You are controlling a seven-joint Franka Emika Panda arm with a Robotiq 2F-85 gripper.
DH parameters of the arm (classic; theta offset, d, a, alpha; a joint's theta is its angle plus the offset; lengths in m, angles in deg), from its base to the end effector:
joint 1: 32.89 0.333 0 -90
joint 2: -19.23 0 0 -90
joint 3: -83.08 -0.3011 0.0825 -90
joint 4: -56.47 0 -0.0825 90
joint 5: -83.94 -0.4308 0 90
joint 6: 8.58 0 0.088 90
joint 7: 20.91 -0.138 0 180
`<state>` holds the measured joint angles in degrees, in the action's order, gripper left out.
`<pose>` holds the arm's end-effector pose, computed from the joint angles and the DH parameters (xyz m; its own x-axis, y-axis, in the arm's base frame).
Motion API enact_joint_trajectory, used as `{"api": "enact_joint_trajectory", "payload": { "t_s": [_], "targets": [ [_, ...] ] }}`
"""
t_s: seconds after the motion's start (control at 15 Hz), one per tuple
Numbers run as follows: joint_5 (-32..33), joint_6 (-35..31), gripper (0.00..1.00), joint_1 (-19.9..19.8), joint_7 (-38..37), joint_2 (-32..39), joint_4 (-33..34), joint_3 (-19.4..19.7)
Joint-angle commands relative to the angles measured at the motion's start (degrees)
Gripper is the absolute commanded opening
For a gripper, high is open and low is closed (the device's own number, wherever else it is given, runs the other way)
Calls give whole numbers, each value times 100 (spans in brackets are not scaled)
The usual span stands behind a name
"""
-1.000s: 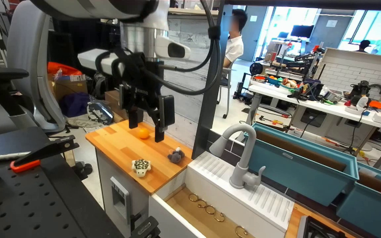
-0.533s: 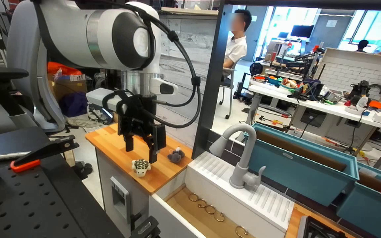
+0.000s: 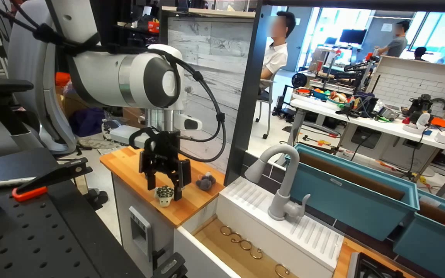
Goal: Move the tortoise doll to the left
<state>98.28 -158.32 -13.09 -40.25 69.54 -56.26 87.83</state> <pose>0.5274 0.1330 -0.0791 0.9693 0.1547 -0.1909 0.1942 -0.9584 0.2093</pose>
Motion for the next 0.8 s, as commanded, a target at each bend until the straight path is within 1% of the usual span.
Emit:
{"api": "enact_joint_trajectory", "payload": {
  "t_s": [0.0, 0.4, 0.47, 0.53, 0.67, 0.73],
  "targets": [
    [-112, 571, 100, 60, 125, 535, 812, -10],
    [-89, 1186, 100, 47, 227, 1033, 1603, -135],
    [-58, 1296, 95, 61, 237, 1078, 1690, -126],
    [-22, 1369, 74, 75, 247, 1105, 1749, -108],
    [-8, 1441, 69, 68, 258, 1093, 1788, -114],
    [-7, 1429, 60, 57, 259, 1057, 1768, -126]
  ]
}}
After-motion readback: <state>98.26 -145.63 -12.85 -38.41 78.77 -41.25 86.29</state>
